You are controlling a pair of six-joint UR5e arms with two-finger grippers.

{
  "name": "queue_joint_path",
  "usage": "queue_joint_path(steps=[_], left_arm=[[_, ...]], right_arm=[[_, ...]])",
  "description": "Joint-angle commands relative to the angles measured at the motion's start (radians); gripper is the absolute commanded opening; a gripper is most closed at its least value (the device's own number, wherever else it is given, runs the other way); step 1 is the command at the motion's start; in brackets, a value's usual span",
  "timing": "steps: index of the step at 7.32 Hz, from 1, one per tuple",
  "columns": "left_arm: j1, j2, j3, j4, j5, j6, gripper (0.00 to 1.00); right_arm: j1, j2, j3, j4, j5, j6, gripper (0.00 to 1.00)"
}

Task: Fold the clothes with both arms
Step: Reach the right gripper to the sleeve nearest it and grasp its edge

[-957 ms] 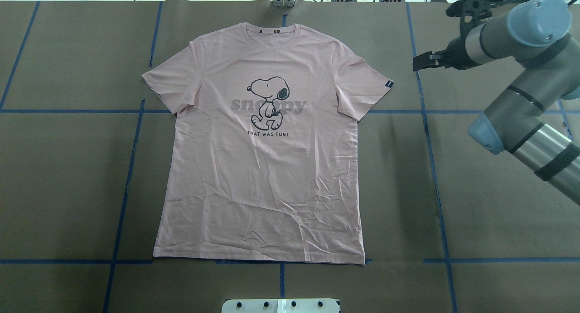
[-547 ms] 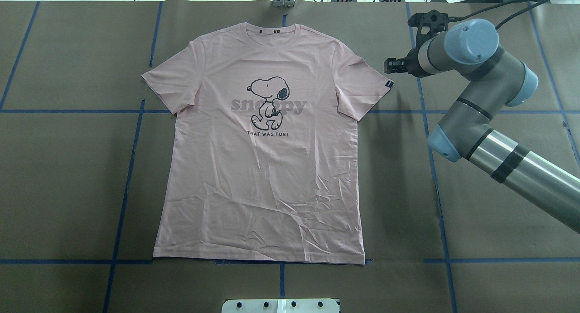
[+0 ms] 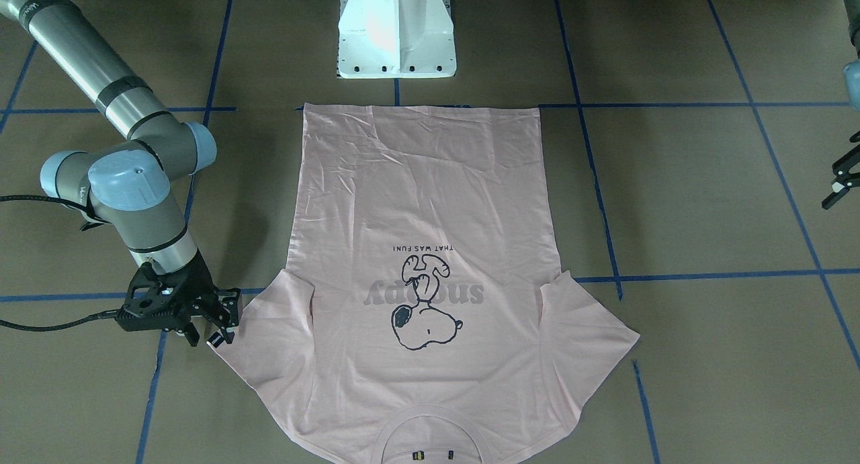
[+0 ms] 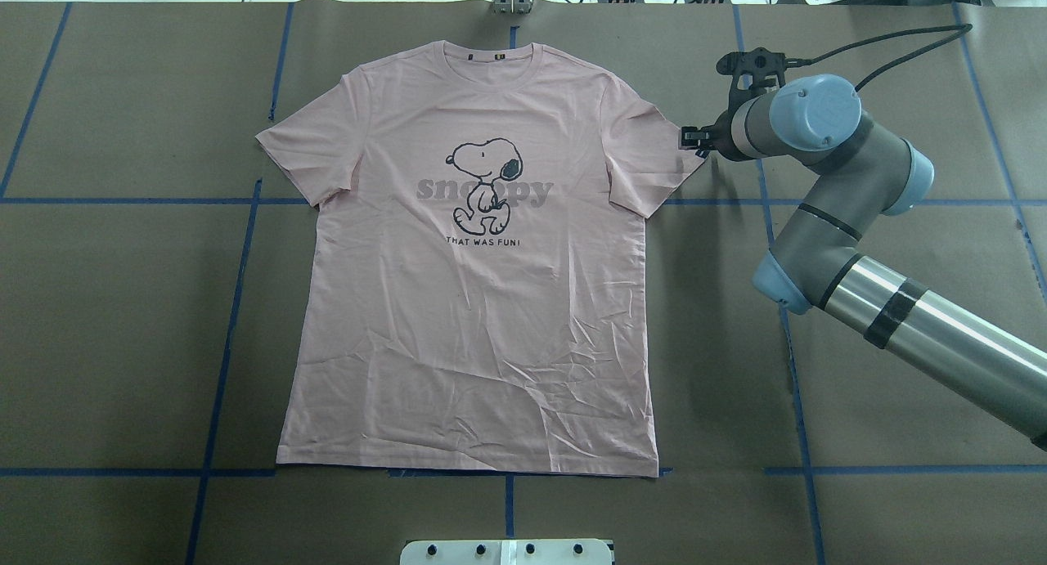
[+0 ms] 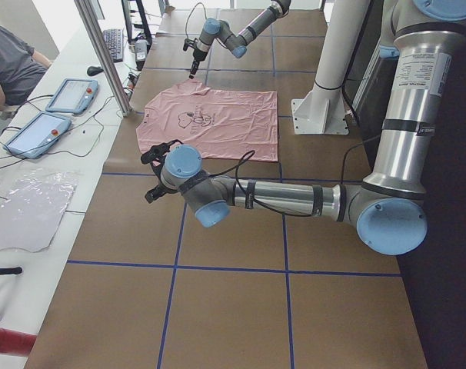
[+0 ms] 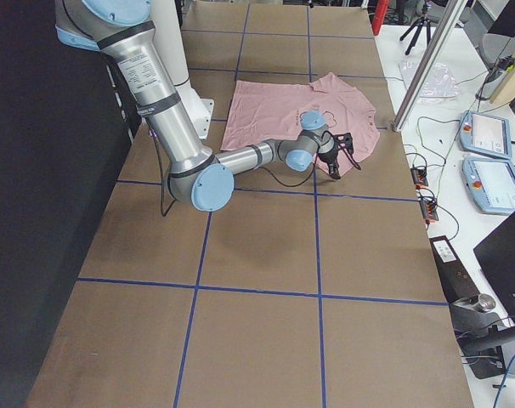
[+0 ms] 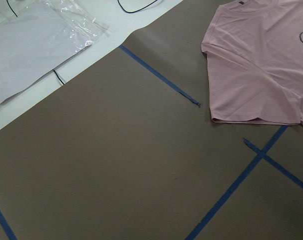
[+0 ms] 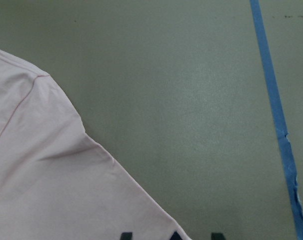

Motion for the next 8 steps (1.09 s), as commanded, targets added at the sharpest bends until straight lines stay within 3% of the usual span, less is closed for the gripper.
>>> queue_joint_path(steps=[1,3,4,5,6,8], left_arm=[[0.000,0.010,0.000,-0.001,0.000,0.003,1.00],[0.000,0.012,0.000,-0.001,0.000,0.005,1.00],[0.000,0.010,0.000,-0.001,0.000,0.005,1.00],[0.000,0.010,0.000,-0.001,0.000,0.005,1.00],[0.000,0.012,-0.002,-0.001,0.000,0.005,1.00],[0.000,0.012,-0.002,-0.001,0.000,0.005,1.00]], right_arm=[[-0.011,0.000,-0.009,0.000,-0.009,0.001,0.60],[-0.011,0.001,-0.015,0.000,-0.010,0.001,0.59],[-0.011,0.001,-0.015,0.000,-0.010,0.001,0.48],[-0.011,0.001,-0.017,0.000,-0.010,0.003,0.14],[-0.011,0.001,-0.017,0.000,-0.010,0.014,0.00],[-0.011,0.004,-0.011,0.000,-0.010,0.037,0.00]])
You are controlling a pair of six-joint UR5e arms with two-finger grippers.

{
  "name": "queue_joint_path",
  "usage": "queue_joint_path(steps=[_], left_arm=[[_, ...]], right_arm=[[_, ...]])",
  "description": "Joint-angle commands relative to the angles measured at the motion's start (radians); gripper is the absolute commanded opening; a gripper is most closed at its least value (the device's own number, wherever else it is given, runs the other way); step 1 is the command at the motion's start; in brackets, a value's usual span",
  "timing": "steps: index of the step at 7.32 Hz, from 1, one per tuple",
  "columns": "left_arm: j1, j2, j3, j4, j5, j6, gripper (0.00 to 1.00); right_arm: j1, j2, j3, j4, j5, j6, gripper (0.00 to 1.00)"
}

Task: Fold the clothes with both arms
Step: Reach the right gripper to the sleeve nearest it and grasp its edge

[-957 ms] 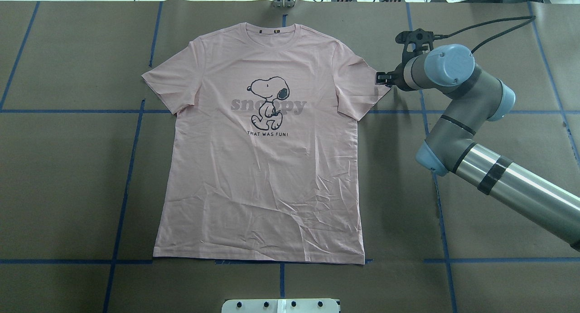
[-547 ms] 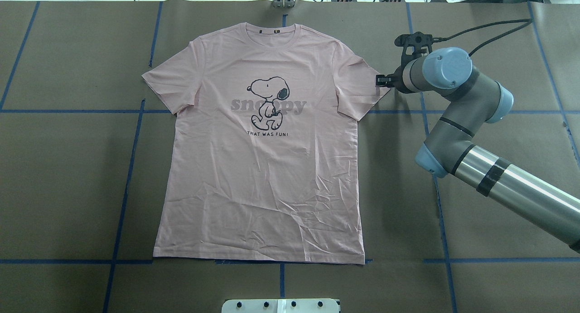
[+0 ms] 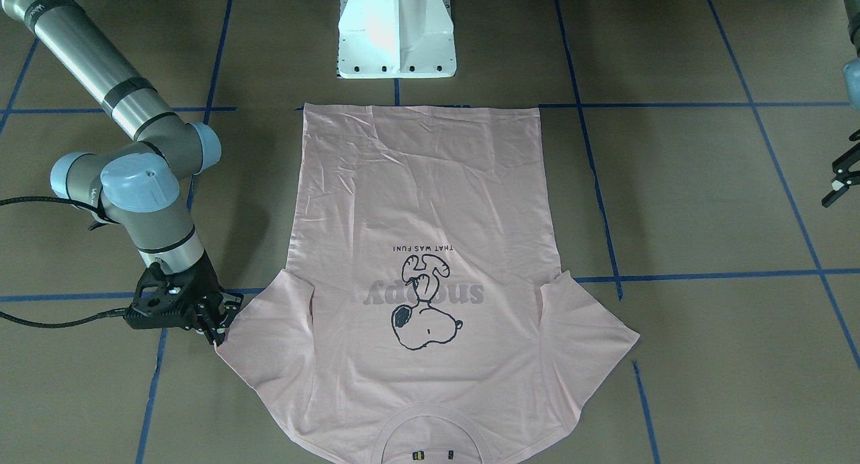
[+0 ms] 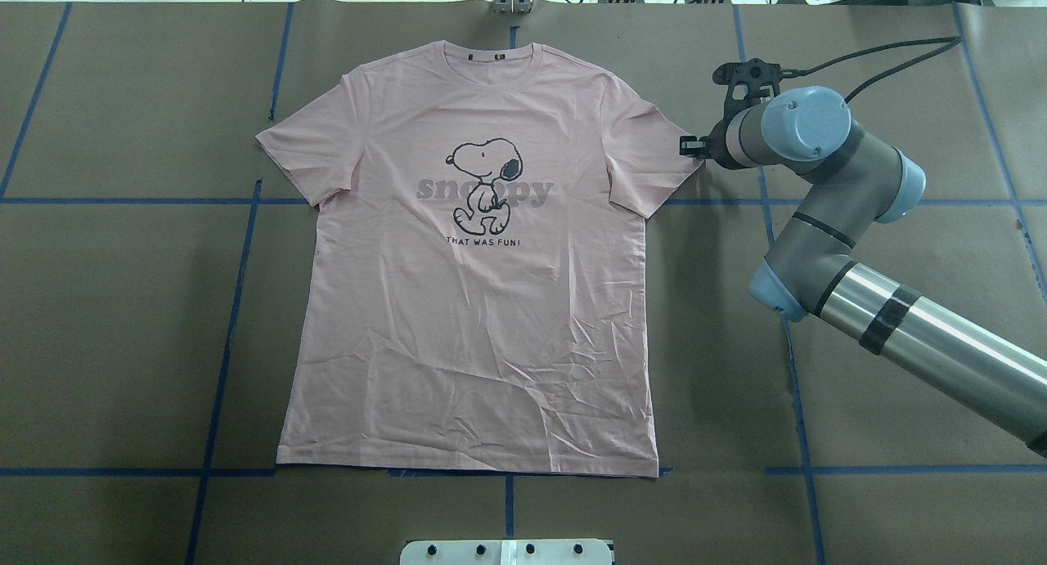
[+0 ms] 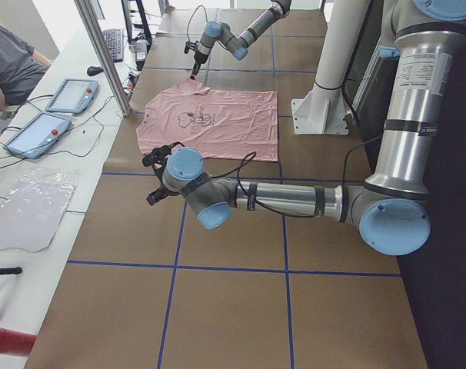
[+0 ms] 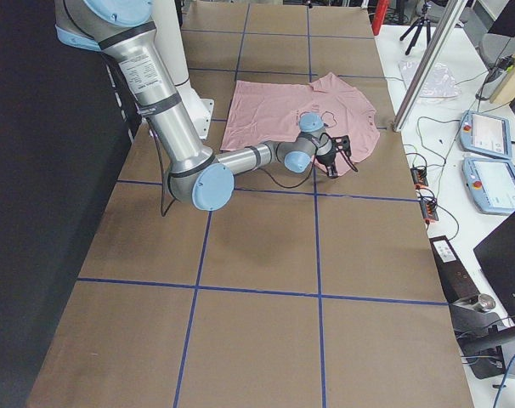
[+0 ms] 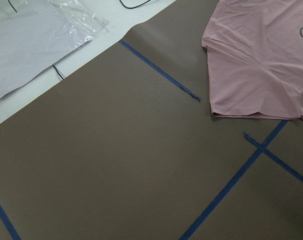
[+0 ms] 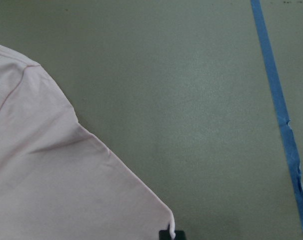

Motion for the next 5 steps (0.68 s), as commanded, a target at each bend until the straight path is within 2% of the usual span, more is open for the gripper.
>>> queue_joint_path(steps=[1,3,5], left_arm=[[0.000,0.000,0.001,0.000,0.000,0.000,1.00],[0.000,0.000,0.001,0.000,0.000,0.000,1.00],[0.000,0.000,0.001,0.000,0.002,-0.002,1.00]], right_arm=[[0.008,0.021,0.019,-0.012,0.002,0.013,0.00],[0.005,0.079,0.058,-0.119,-0.001,0.058,0.00],[-0.045,0.240,0.053,-0.330,-0.111,0.156,0.00]])
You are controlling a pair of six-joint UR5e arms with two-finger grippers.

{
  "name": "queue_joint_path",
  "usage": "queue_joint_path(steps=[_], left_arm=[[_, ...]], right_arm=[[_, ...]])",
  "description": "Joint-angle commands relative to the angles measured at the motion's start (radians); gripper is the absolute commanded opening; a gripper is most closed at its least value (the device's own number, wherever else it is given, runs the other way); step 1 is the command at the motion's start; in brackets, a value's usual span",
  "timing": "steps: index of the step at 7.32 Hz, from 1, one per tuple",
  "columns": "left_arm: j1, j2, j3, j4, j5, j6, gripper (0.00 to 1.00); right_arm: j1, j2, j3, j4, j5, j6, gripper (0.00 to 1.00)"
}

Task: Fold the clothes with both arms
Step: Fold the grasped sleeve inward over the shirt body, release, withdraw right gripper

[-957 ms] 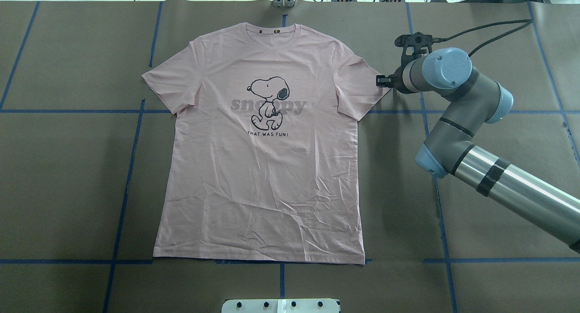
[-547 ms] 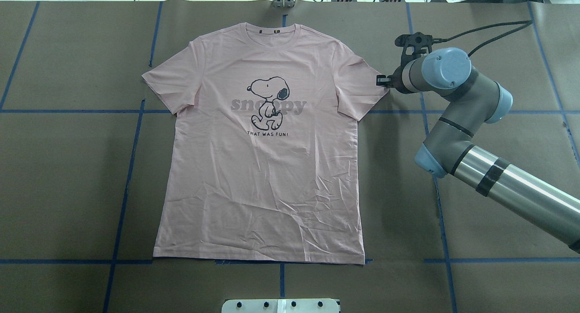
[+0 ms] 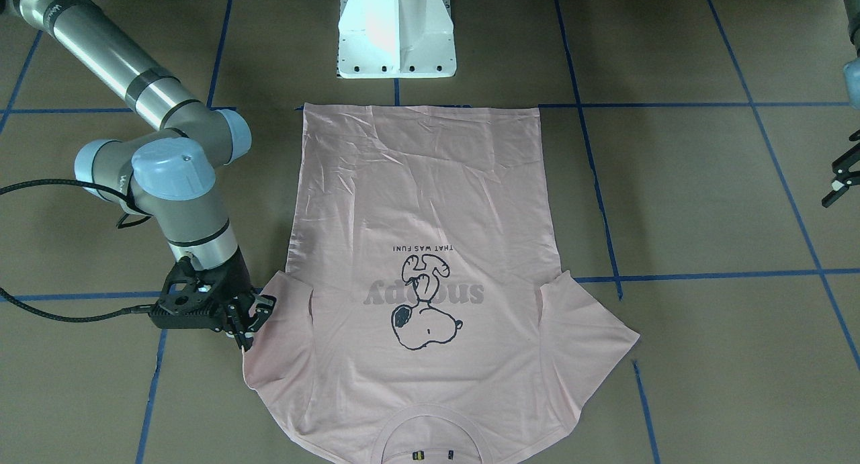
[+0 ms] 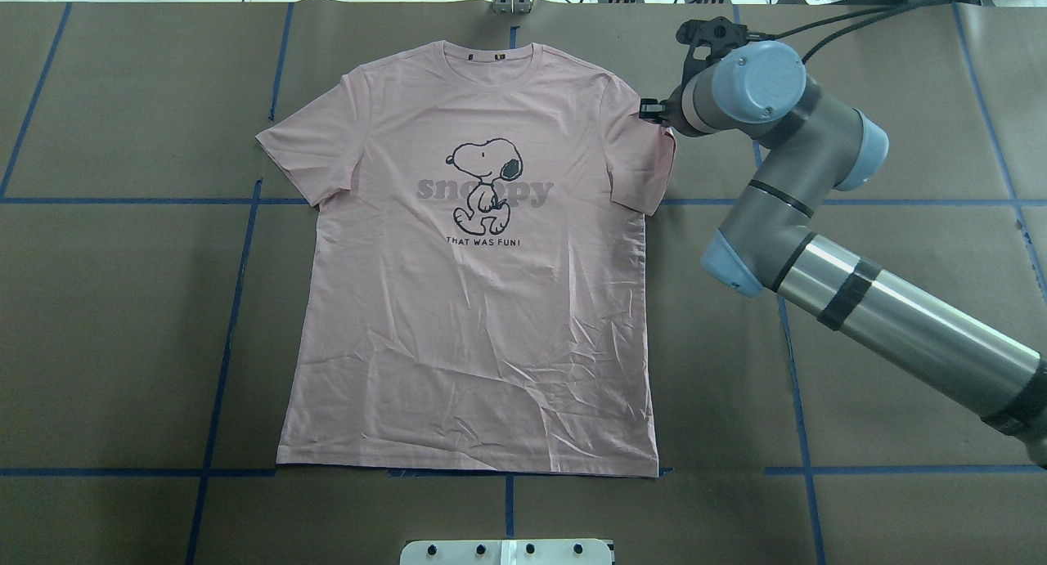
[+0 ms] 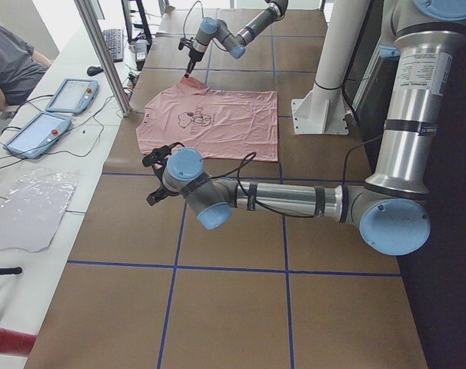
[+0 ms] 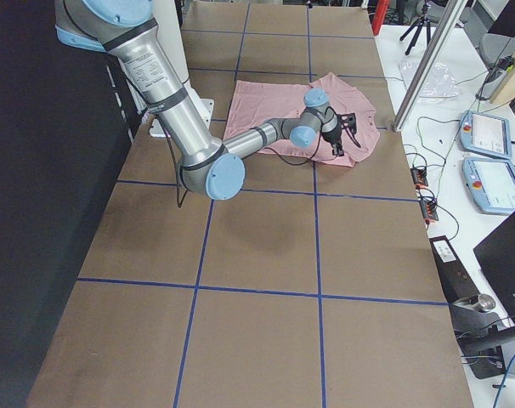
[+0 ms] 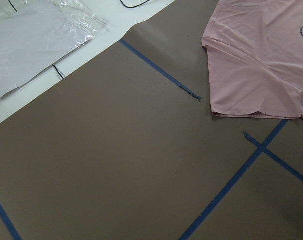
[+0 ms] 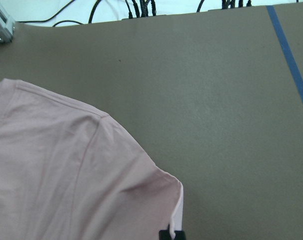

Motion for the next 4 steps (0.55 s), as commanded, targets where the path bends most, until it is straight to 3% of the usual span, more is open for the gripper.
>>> queue_joint_path(steps=[1,3,4], left_arm=[[0.000,0.000,0.002,0.000,0.000,-0.002,1.00],[0.000,0.000,0.002,0.002,0.000,-0.004,1.00],[0.000,0.000,0.002,0.002,0.000,-0.004,1.00]], right_arm=[[-0.076,0.151,-0.018,-0.177,-0.123,0.115,0.00],[-0.126,0.221,-0.128,-0.170,-0.217,0.114,0.00],[-0.134,0.222,-0.130,-0.168,-0.220,0.113,0.25]])
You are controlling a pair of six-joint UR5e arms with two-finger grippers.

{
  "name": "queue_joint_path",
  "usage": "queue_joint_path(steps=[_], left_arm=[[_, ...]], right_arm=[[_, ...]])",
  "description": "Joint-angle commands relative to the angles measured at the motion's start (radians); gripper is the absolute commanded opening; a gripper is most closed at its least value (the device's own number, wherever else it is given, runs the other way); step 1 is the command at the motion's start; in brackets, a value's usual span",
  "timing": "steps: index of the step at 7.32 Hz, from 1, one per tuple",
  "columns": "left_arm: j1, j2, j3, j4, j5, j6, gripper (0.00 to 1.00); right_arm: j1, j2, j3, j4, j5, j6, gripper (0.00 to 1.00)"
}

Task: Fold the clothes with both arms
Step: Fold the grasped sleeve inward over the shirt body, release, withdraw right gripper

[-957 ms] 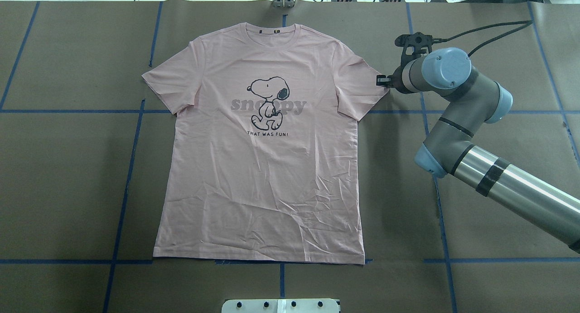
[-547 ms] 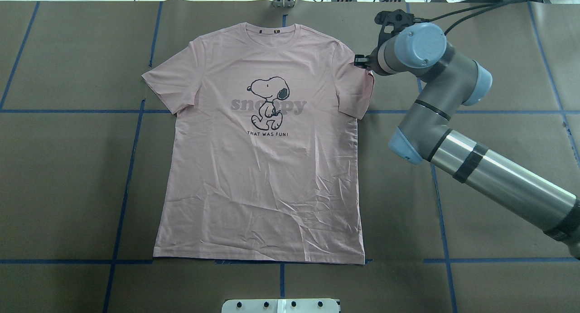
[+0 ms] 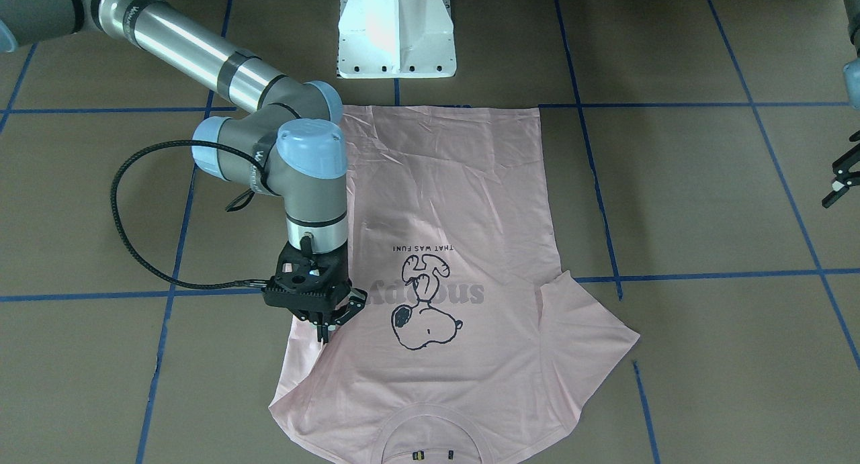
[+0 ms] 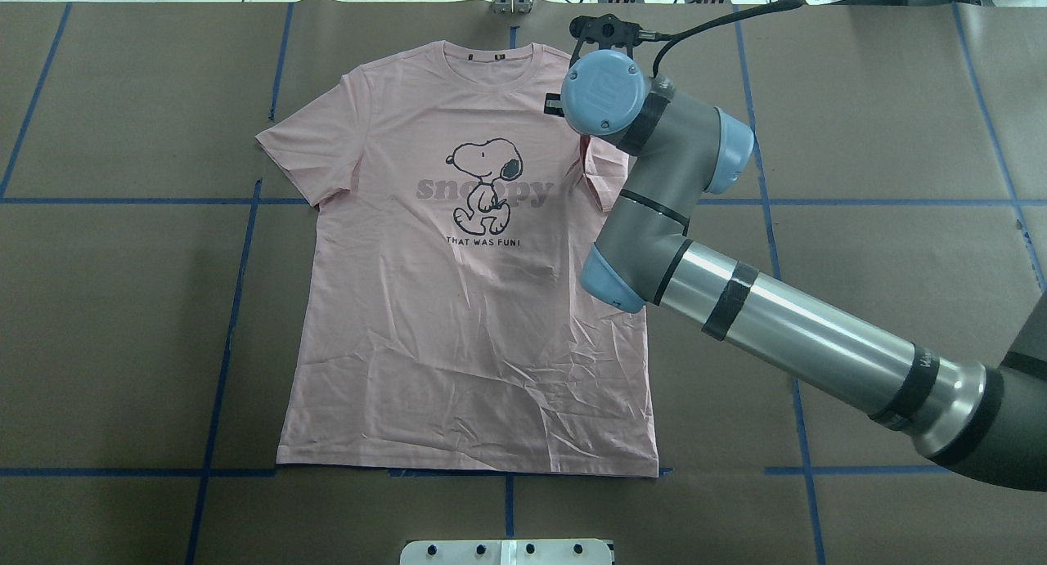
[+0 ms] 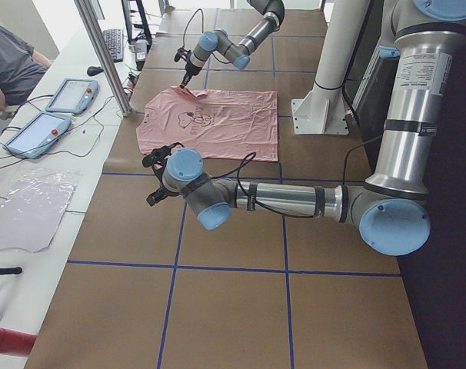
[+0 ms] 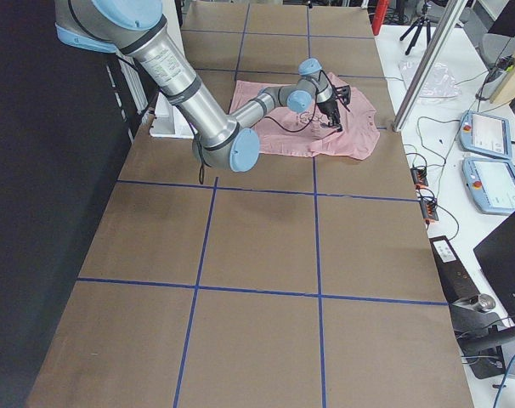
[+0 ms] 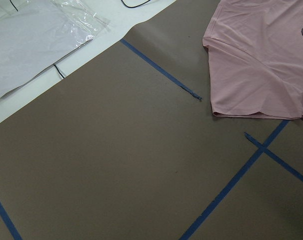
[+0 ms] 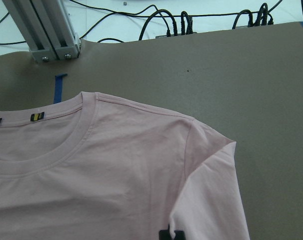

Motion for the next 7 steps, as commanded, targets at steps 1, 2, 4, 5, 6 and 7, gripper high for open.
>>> queue_joint_path(steps=[1,2,4,5,6,7], left_arm=[[0.000,0.000,0.002,0.001,0.000,0.000,1.00],[0.000,-0.001,0.002,0.001,0.002,0.000,1.00],[0.024,-0.001,0.002,0.010,0.008,-0.012,1.00],[0.038,-0.001,0.024,0.002,0.011,-0.120,1.00],[0.040,-0.010,0.025,0.004,0.026,-0.213,0.99],[0.079,-0.030,0.026,0.005,0.061,-0.338,0.90]], right_arm=[[-0.029,0.016,-0.028,0.000,-0.033,-0.010,0.99],[-0.029,0.030,-0.028,0.000,-0.033,-0.015,1.00],[0.031,0.056,-0.017,-0.016,0.133,-0.090,1.00],[0.089,0.051,0.006,-0.041,0.283,-0.132,1.00],[0.155,0.012,0.064,-0.080,0.368,-0.241,1.00],[0.227,-0.071,0.110,-0.066,0.464,-0.378,1.00]])
